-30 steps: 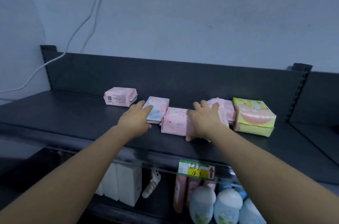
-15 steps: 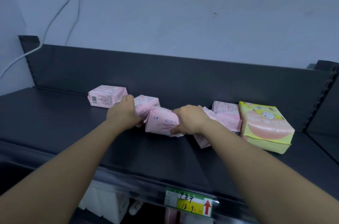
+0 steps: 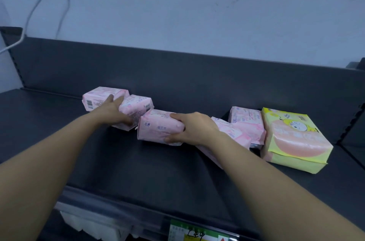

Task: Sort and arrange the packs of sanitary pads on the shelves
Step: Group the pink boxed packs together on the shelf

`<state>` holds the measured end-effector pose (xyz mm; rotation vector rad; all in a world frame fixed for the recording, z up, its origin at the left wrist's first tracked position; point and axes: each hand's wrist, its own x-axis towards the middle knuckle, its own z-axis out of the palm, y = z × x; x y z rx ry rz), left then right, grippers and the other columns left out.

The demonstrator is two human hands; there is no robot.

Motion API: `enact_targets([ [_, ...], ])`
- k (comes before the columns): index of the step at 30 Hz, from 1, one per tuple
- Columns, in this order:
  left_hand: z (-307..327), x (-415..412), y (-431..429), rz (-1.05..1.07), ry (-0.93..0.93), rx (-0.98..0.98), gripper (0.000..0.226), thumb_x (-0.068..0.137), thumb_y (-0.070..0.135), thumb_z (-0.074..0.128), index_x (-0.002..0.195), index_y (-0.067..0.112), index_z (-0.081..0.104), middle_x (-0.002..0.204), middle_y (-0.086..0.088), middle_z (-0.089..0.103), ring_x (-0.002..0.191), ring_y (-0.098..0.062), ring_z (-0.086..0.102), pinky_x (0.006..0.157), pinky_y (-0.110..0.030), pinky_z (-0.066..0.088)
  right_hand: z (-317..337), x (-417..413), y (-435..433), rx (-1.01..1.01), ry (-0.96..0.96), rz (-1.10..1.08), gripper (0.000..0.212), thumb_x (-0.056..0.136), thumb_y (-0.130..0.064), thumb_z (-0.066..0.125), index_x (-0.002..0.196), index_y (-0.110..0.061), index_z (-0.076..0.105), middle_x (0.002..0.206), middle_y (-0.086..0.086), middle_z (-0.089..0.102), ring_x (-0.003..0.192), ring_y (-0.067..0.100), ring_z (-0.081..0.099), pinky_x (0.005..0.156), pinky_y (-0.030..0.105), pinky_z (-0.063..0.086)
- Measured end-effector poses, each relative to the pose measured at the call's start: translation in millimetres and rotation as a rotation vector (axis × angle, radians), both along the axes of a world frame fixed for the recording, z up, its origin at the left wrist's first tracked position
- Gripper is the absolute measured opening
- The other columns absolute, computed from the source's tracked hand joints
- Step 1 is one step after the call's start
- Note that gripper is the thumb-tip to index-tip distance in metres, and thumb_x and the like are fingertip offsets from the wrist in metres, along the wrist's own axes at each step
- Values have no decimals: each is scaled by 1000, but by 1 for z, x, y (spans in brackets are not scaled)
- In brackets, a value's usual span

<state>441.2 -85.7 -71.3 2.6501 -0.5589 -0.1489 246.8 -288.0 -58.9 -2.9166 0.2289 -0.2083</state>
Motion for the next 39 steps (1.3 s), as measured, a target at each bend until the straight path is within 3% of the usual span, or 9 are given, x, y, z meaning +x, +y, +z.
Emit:
enact_targets([
  [2, -3, 6, 0, -12, -64, -21, 88, 62, 45, 78, 137, 17, 43, 140, -10, 46, 119, -29, 50, 93, -38, 46, -1, 2, 1, 17, -7, 9, 64, 74, -64, 67, 127, -32, 53, 116, -6, 66, 109, 21, 57, 90, 37, 48],
  [4, -5, 5, 0, -29, -146, -46, 68, 58, 42, 78, 113, 11, 54, 114, -11, 58, 97, -28, 56, 76, -37, 49, -3, 5, 2, 29, -11, 8, 66, 74, -64, 67, 130, -34, 51, 120, -5, 64, 111, 22, 56, 91, 38, 48],
  [7, -9, 0, -3, -31, -237, -48, 50, 69, 27, 79, 105, 5, 53, 110, -14, 53, 88, -27, 51, 69, -34, 40, -6, 7, 3, 18, 4, 10, 70, 75, -65, 65, 136, -39, 44, 123, -3, 62, 113, 23, 55, 91, 39, 48],
  [14, -17, -33, 10, -23, -294, -195, 48, 72, 26, 77, 106, 4, 51, 107, -10, 48, 91, -26, 48, 71, -34, 37, -8, 5, 4, 24, -16, -15, 64, 73, -65, 65, 130, -41, 48, 117, -2, 63, 108, 24, 58, 87, 39, 50],
  [18, -9, -54, 37, 111, -239, -388, 35, 70, 21, 76, 94, 6, 56, 95, -7, 60, 85, -25, 56, 64, -33, 41, -2, 6, 10, 54, -71, -23, 30, 74, -53, 63, 95, -32, 61, 89, -8, 67, 88, 21, 64, 76, 36, 53],
  [21, 12, -76, 59, 241, -186, -565, 21, 76, 15, 74, 89, 10, 58, 85, -4, 61, 77, -20, 54, 61, -32, 41, 10, 13, 27, 34, -137, -3, 19, 81, -43, 60, 87, -26, 66, 84, -4, 67, 81, 22, 64, 71, 32, 51],
  [29, 65, -132, 138, 373, -57, -957, 39, 53, 26, 72, 90, 15, 67, 85, -6, 71, 73, -22, 67, 67, -39, 60, 40, 36, 101, 246, -524, 149, 29, 88, -45, 58, 90, -17, 68, 78, 1, 67, 76, 27, 61, 67, 35, 48],
  [33, 81, -165, 190, 468, -109, -998, 15, 77, 7, 72, 86, 14, 63, 78, -8, 67, 53, -12, 64, 46, -23, 54, 58, 38, 162, 317, -625, 276, 31, 89, -48, 59, 84, -18, 67, 76, 0, 66, 76, 28, 60, 65, 34, 45],
  [39, 93, -223, 287, 670, -148, -984, 14, 84, 1, 66, 97, 2, 62, 89, -13, 66, 69, -22, 65, 49, -26, 58, 66, 33, 265, 375, -602, 457, 35, 90, -51, 57, 70, -23, 52, 70, -3, 57, 74, 27, 56, 59, 29, 30],
])
